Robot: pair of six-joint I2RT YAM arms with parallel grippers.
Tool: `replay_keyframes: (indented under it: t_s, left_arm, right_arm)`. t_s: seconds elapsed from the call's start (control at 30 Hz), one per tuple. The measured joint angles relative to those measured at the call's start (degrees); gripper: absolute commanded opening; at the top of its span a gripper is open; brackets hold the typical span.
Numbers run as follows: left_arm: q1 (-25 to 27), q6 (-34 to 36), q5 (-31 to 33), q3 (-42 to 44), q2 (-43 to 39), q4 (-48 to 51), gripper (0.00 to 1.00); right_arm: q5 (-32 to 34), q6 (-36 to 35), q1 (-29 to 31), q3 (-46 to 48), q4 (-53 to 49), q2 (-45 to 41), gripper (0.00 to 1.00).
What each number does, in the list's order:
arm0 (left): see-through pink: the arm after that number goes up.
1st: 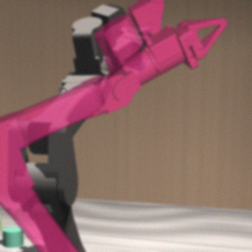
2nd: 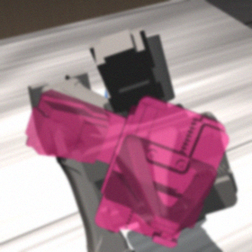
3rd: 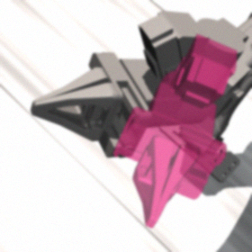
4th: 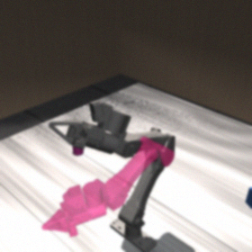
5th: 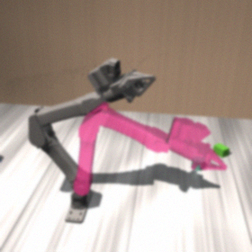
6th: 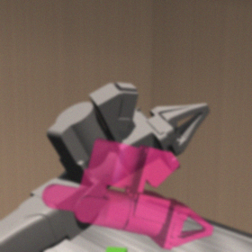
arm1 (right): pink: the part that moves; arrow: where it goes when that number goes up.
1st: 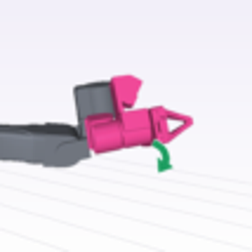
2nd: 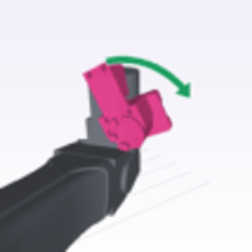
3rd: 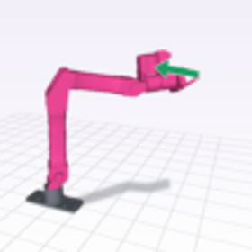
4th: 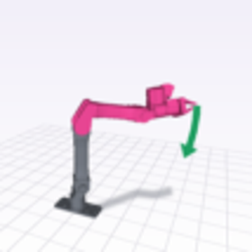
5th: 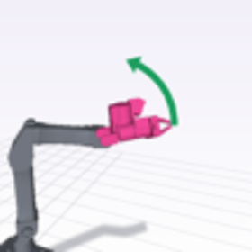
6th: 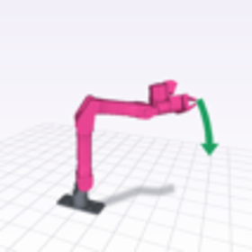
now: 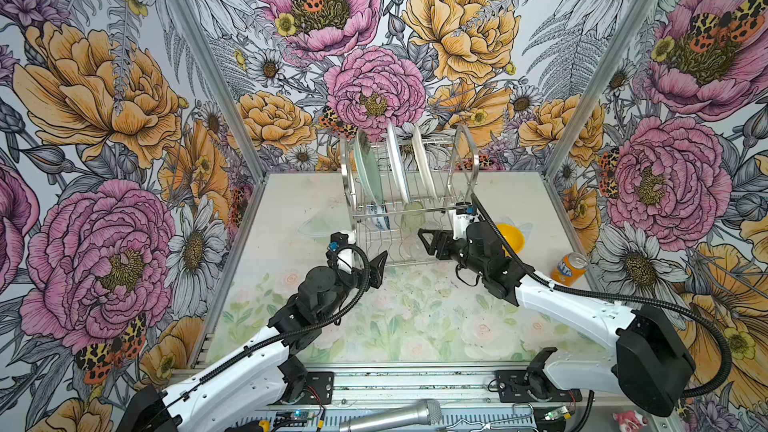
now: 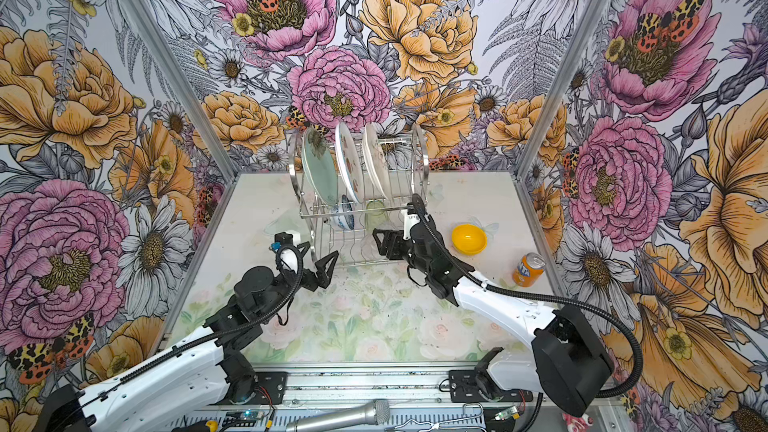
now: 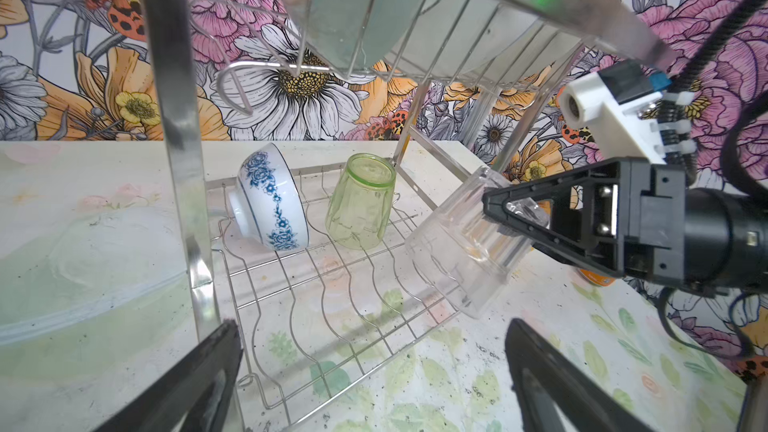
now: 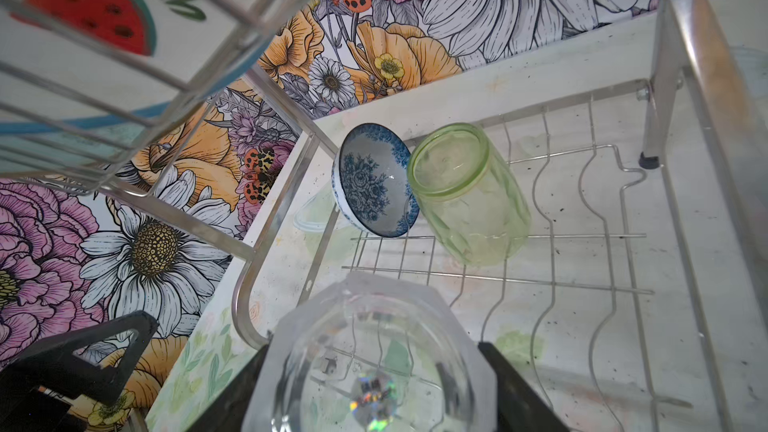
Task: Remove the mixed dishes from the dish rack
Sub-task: 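Close the right gripper on the clear glass and lift it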
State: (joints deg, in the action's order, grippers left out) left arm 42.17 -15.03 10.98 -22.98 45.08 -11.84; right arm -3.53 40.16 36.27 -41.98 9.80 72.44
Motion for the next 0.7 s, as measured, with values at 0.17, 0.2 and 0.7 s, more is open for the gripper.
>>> replay_keyframes:
  t_s: [0.17,0.2,0.7]
  left_arm:
    - [2.01,-1.09,-1.64,-0.87,2.93,-1.92,0.99]
    - [2.69,-1.11,-1.88,-1.11,3.5,-2.45,0.99]
    - [9.88,2.25,-6.58,-6.97,14.34,-8.35,0.99]
  right_arm:
    - [-1.57,2.21,-0.33,2.16,1.7,-2.45,0.61]
    - [-1.95,2.4,-0.37,2.47,1.95,-2.71,0.61]
    - [-6.43,6.67,-0.46,7.04,5.57,-12.07,0.6]
